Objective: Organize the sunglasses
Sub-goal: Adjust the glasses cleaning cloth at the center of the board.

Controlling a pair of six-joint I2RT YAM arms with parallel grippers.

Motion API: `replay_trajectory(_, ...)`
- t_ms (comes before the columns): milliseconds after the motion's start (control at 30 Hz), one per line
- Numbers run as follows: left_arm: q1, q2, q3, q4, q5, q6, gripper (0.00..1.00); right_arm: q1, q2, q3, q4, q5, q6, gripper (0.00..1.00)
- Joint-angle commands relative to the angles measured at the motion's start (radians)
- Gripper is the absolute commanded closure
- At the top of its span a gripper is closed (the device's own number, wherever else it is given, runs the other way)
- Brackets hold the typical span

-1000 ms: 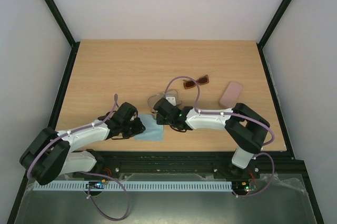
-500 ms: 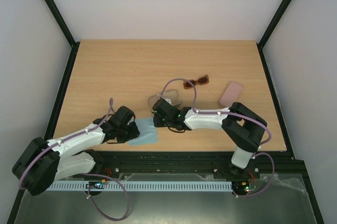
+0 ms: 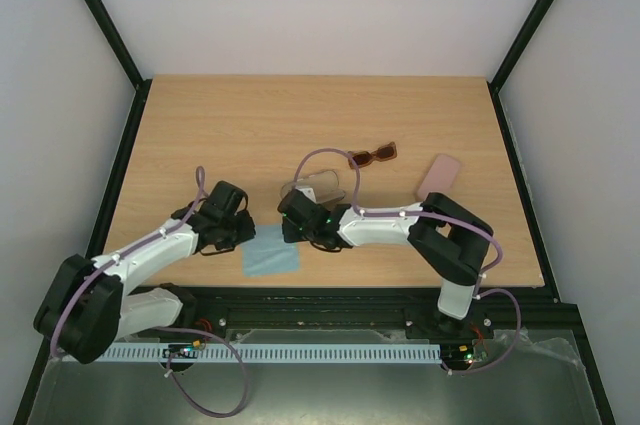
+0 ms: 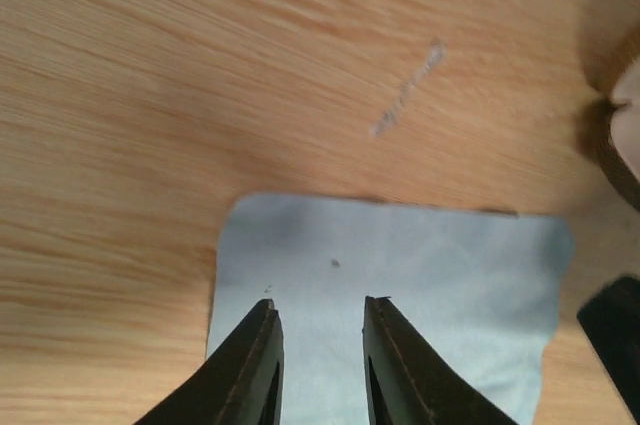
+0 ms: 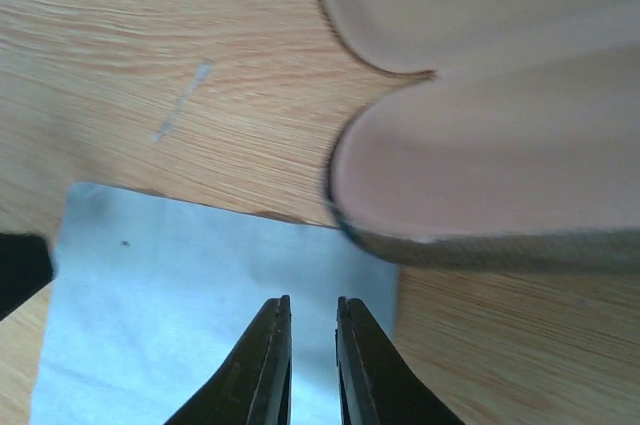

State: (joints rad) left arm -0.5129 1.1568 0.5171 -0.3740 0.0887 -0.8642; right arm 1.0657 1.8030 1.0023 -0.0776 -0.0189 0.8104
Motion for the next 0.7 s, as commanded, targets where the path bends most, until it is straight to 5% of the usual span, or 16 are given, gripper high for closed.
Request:
replay_trajectory(0, 0.045, 0.060, 0.012, 0.080, 0.034, 0.070, 0.77, 0.027, 0.040, 0.060, -0.022, 0.061, -0.018, 0.87)
replay_trajectory(367, 0.062, 0.208, -0.021, 0.122, 0.037, 0.083, 0.82, 0.027, 0.122, 0.081, -0.038, 0.123, 0.022, 0.89)
replay_trajectory(667, 0.066, 0.182, -0.007, 0.075, -0.001, 0.099, 0.82, 0.027, 0.117, 0.092, -0.141, 0.288, 0.052, 0.79)
